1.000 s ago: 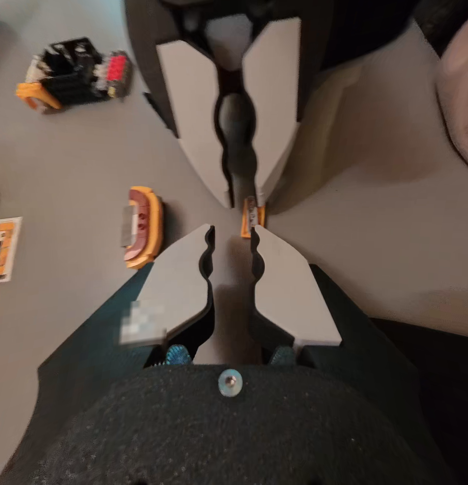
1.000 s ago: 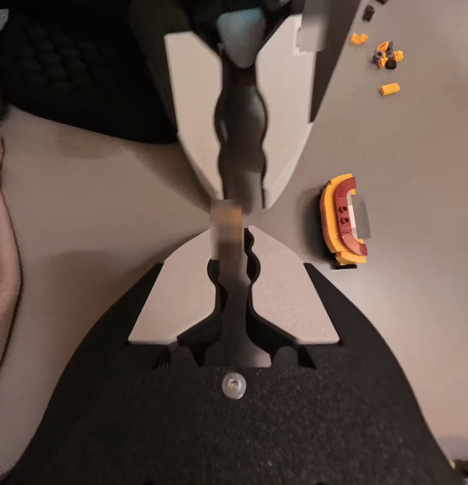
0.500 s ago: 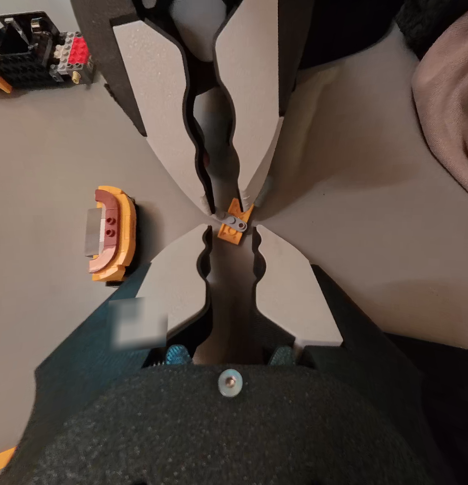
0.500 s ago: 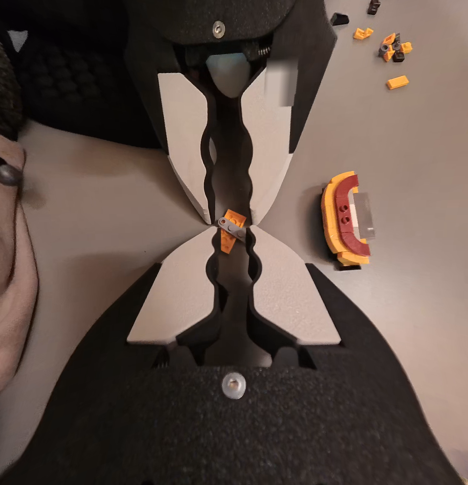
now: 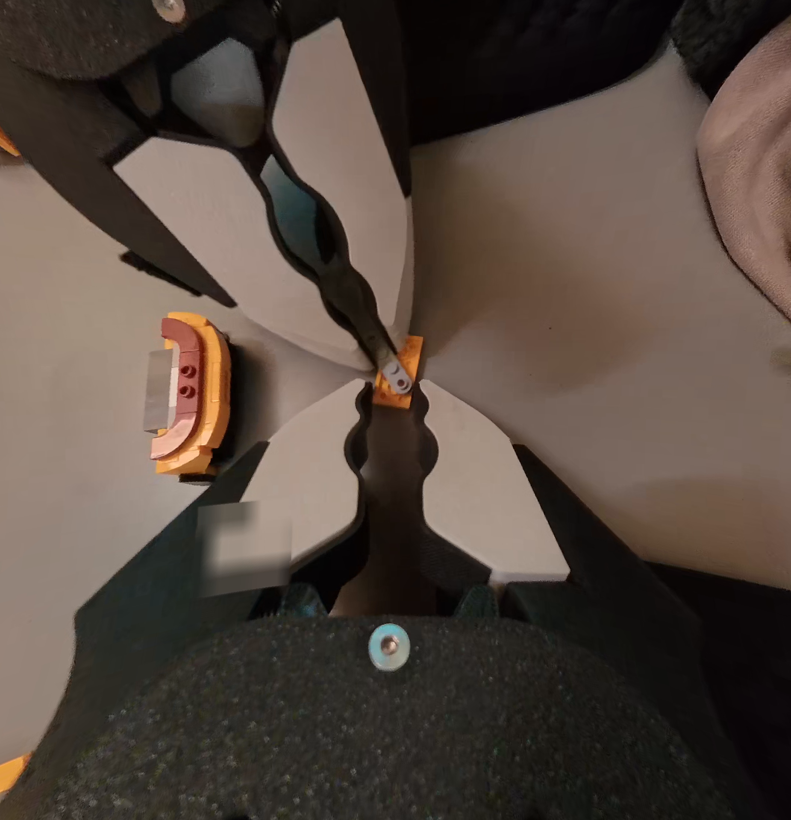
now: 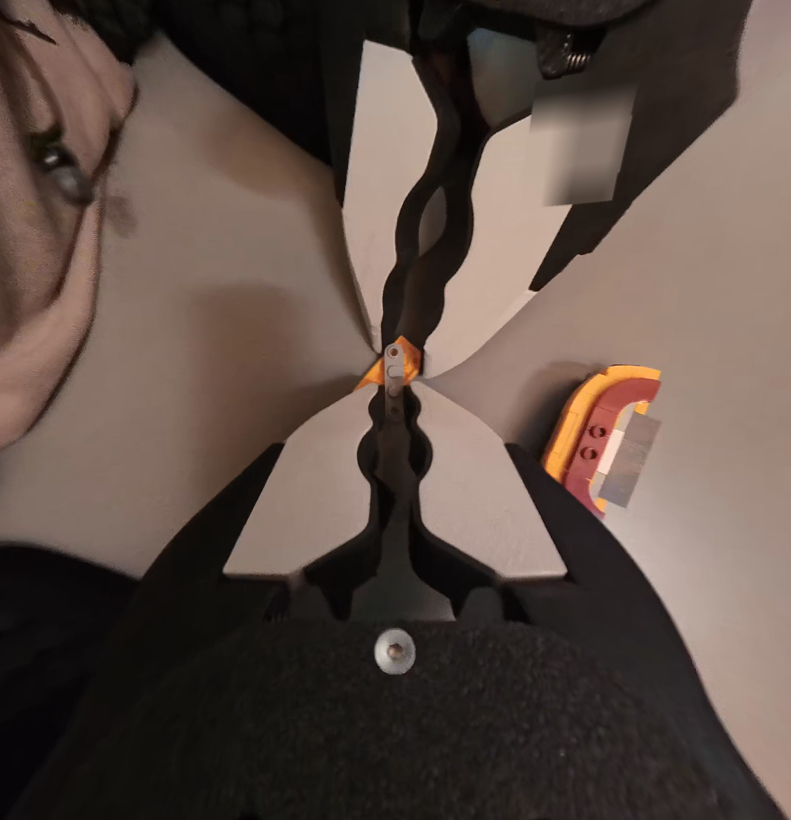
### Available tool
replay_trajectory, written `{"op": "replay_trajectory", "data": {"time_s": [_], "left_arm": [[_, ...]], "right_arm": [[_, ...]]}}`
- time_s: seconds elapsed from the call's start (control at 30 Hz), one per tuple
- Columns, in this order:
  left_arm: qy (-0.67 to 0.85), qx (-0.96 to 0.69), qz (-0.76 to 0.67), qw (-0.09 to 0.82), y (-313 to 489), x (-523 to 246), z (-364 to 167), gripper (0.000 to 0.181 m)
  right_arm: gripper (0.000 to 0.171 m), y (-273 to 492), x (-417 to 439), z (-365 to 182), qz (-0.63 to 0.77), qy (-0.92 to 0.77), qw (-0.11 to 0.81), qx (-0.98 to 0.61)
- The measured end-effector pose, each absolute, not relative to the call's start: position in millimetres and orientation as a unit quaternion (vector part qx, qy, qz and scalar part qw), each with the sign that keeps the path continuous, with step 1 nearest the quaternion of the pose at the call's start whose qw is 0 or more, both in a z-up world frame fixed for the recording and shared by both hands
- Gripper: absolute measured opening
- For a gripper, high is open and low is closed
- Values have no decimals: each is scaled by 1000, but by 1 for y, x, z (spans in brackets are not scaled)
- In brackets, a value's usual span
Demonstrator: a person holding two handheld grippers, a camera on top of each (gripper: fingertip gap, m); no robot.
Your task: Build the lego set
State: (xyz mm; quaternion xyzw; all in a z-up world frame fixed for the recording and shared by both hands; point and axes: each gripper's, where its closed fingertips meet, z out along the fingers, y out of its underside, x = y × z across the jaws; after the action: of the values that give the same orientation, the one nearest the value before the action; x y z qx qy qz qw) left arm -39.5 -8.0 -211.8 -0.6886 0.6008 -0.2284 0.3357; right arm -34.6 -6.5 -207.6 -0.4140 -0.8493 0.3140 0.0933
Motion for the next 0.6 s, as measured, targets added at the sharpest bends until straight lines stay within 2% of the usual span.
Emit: {"op": "replay_trajectory", "data": {"time_s": [0.23, 0.6], "left_arm": [[599, -685, -230, 345, -10, -41, -208, 23], [610, -603, -216, 466, -15, -27, -160, 14]], "right_arm": [[8, -7, -26, -192, 364, -785, 90, -493], [8, -17, -26, -165, 452, -705, 87, -539]]}}
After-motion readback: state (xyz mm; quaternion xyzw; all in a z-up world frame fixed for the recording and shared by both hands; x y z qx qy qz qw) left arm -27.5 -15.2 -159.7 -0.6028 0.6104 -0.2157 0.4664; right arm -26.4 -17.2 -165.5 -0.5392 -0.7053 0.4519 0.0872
